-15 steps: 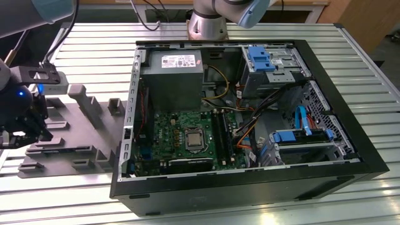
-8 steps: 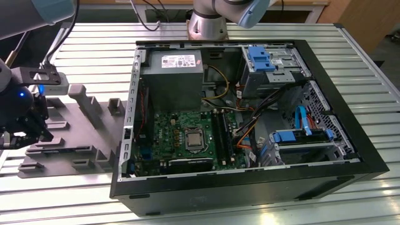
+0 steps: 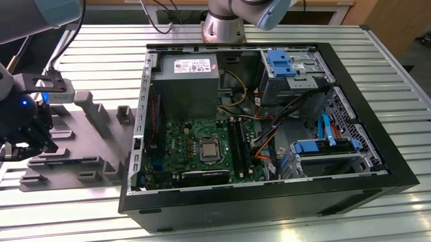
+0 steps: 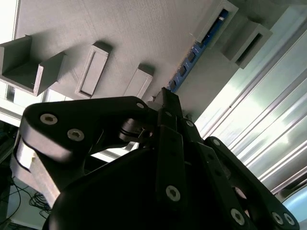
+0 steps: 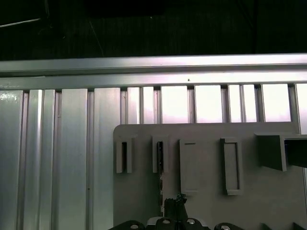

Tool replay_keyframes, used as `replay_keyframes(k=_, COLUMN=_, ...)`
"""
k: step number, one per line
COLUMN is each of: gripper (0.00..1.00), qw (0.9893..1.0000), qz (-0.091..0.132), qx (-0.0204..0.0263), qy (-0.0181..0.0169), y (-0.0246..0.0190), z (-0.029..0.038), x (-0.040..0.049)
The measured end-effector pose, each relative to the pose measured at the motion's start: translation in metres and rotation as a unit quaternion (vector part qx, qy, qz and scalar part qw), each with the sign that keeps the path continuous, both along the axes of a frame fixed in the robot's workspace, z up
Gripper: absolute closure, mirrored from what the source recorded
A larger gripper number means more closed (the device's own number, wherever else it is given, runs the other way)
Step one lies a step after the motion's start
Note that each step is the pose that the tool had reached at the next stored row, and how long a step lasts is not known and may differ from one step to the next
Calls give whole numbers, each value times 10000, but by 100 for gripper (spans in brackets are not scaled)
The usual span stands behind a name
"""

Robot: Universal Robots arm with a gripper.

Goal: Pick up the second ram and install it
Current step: 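Pick up the second ram and move it above second insertion slot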

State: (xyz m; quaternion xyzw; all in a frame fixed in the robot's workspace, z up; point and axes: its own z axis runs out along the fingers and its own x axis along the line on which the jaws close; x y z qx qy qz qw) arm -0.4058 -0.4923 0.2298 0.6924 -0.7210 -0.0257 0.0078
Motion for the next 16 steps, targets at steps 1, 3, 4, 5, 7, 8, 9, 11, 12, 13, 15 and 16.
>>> replay_keyframes(k=1, gripper=89, qw=10000, qz=0, qx=0, qy=0, y=0, z=0, x=0)
replay_keyframes(k=3, gripper=89, qw=10000, qz=0, qx=0, qy=0, y=0, z=0, x=0)
replay_keyframes(k=4, gripper=89, qw=10000, qz=0, qx=0, qy=0, y=0, z=-1, x=0)
replay_keyframes(k=5, gripper=89, qw=10000, qz=0, qx=0, qy=0, y=0, z=-1, x=0)
replay_keyframes(k=7, gripper=89, qw=10000, qz=0, qx=0, qy=0, y=0, z=-2, x=0)
replay_keyframes(k=8, gripper=89, qw=10000, qz=0, qx=0, qy=0, y=0, z=-2, x=0)
replay_keyframes(k=9, gripper=89, qw=10000, qz=0, qx=0, qy=0, y=0, z=-2, x=0)
replay_keyframes(k=11, gripper=83, qw=10000, qz=0, qx=0, qy=0, y=0, z=-2, x=0)
replay_keyframes(k=12, gripper=77, qw=10000, qz=0, qx=0, qy=0, y=0, z=-2, x=0)
replay_keyframes(k=13, gripper=71, qw=10000, qz=0, qx=0, qy=0, y=0, z=-2, x=0)
replay_keyframes(k=15, gripper=65, qw=10000, qz=0, qx=0, qy=0, y=0, z=-3, x=0)
replay_keyframes(k=16, gripper=65, qw=10000, qz=0, qx=0, qy=0, y=0, z=-3, x=0)
